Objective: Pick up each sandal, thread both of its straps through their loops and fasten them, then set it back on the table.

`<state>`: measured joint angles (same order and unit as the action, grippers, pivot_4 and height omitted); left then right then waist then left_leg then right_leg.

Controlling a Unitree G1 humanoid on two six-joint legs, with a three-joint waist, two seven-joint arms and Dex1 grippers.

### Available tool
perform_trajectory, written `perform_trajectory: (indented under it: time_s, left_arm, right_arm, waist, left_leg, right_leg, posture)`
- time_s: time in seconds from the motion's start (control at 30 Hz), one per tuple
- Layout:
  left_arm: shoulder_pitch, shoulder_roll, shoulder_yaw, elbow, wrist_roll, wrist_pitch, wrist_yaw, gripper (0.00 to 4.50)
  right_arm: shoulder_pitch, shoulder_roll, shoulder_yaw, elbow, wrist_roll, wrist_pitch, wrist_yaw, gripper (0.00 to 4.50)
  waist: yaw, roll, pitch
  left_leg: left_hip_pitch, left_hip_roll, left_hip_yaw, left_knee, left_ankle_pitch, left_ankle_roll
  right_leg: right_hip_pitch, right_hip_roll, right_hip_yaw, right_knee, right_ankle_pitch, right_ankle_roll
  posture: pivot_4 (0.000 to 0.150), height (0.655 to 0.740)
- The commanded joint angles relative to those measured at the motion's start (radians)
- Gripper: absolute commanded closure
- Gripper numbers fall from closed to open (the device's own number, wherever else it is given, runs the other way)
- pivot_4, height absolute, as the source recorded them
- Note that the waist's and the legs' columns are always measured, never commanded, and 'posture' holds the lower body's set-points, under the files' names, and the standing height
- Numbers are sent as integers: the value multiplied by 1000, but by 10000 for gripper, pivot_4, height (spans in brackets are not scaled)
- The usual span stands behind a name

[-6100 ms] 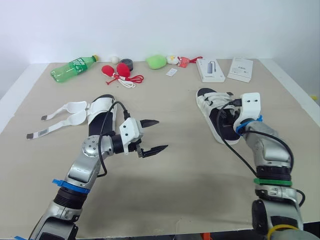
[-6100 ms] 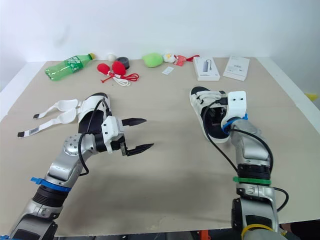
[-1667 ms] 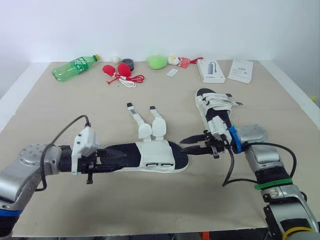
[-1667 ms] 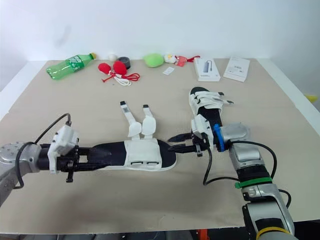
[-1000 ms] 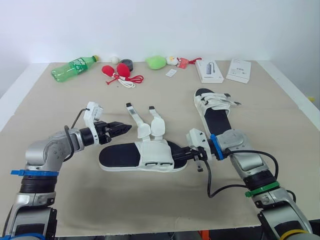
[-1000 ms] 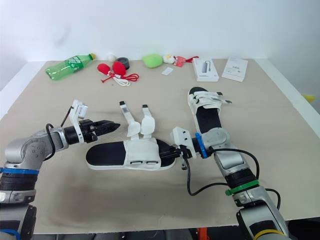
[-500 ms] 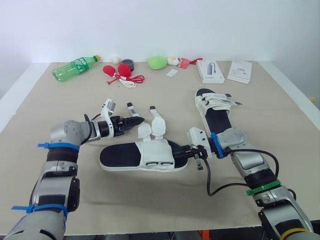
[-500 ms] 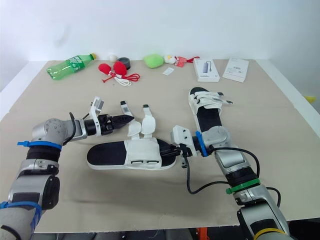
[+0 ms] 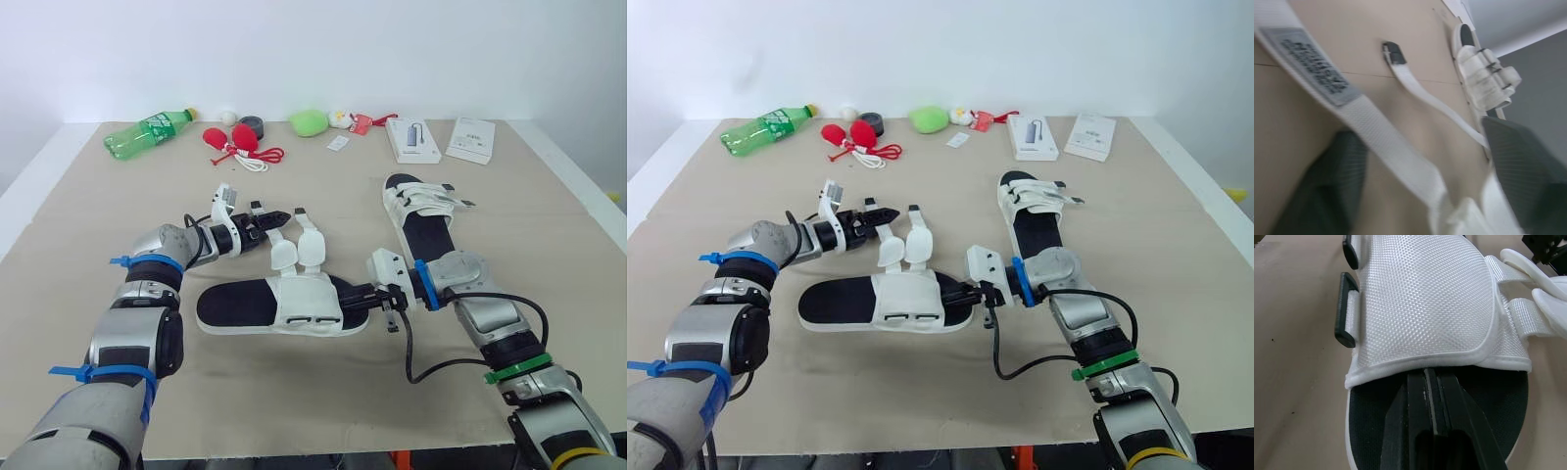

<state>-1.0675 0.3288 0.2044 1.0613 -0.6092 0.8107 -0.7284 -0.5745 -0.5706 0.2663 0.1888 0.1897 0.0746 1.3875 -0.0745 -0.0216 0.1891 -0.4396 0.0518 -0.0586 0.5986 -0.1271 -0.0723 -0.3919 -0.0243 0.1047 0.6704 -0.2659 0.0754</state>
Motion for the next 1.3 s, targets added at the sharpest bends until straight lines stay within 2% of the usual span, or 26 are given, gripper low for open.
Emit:
perform_trajectory:
  time_s: [0.03, 0.13, 0.23, 0.37, 0.47, 0.57, 0.6, 0.73, 0.9, 1.07, 1.2, 1.3]
  left_arm:
    - [-45, -7, 31, 86, 44, -71, -11, 23577]
    - [-48, -10, 26, 98, 68, -112, -30, 38363]
    - [-49, -13, 11, 84, 99, -179, -77, 44619]
    - [-6, -11, -85, -81, 201, -398, -189, 44619]
    - [102, 14, -213, -321, 322, -654, -287, 44619]
    - [220, 53, -289, -556, 410, -858, -323, 44619]
    - [266, 85, -324, -631, 472, -991, -328, 44619]
    - [373, 185, -376, -770, 669, -1437, -264, 44619]
    - [409, 305, -364, -755, 825, -1950, -152, 44619]
    - [391, 348, -353, -704, 946, -2185, -53, 44619]
    - [383, 364, -385, -677, 964, -2155, -6, 44619]
    - [386, 375, -419, -693, 925, -2110, 6, 37132]
  right_arm:
    - [2, -17, -18, -37, 7, -18, -2, 45000]
    - [6, -18, -17, -40, 7, -21, -2, 45000]
    - [8, -19, -16, -39, 7, -23, -1, 45000]
    - [4, -19, -17, -27, 5, -34, -2, 45000]
    - [3, -19, -17, -22, 5, -42, -1, 45000]
    - [5, -20, -15, -20, 5, -48, 1, 45000]
    - [4, -19, -14, -17, 4, -51, 2, 45000]
    - [0, -16, -9, -4, 4, -61, 6, 45000]
    - [-13, -9, -2, 24, 0, -80, 17, 45000]
    - [-25, -2, 3, 47, -3, -93, 26, 45000]
    - [-34, 5, 4, 62, -7, -101, 31, 45000]
    - [-36, 5, 4, 63, -5, -101, 33, 45000]
  waist:
    - [0, 0, 0]
    - [0, 0, 0]
    - [0, 0, 0]
    - [0, 0, 0]
    - [2, 0, 0]
    - [3, 0, 0]
    - [2, 0, 0]
    - [5, 0, 0]
    - [6, 0, 0]
    - [6, 0, 0]
    - [5, 0, 0]
    - [5, 0, 0]
  left_leg:
    - [0, 0, 0, 0, 0, 0]
    - [0, 0, 0, -1, 0, 0]
    - [0, 0, 0, -1, 0, 0]
    - [0, 0, 0, -1, 0, 0]
    - [-1, 0, 0, -2, 0, -1]
    - [0, 0, 0, -5, 1, -2]
    - [0, 0, 0, -5, 1, -2]
    - [0, 1, 1, -6, 1, -2]
    - [1, 1, 3, -6, 1, -2]
    - [1, 0, 4, -6, 1, -1]
    - [1, 1, 4, -6, 2, 0]
    - [1, 1, 4, -6, 2, 0]
  right_leg:
    - [0, 0, 0, 0, 0, 0]
    - [0, 0, 0, 0, 0, 0]
    - [0, 0, 0, -1, 0, 0]
    - [0, 0, 0, -1, 0, 0]
    - [-1, 0, 0, -1, 0, 0]
    - [-1, 0, 0, -3, 0, 0]
    - [-1, 0, 1, -3, 0, -1]
    - [-1, 0, 1, -4, 0, -1]
    - [0, -1, 4, -5, 1, -2]
    - [0, -2, 5, -5, 1, -2]
    - [0, -1, 5, -4, 2, 0]
    - [0, -1, 5, -4, 2, 0]
  posture:
    - [1500, 7400]
    - [1500, 7400]
    - [1500, 7400]
    - [1500, 7400]
    - [1500, 7400]
    - [1500, 7400]
    - [1500, 7400]
    - [1500, 7400]
    - [1500, 7400]
    - [1500, 7400]
    - [1500, 7400]
    - [1500, 7400]
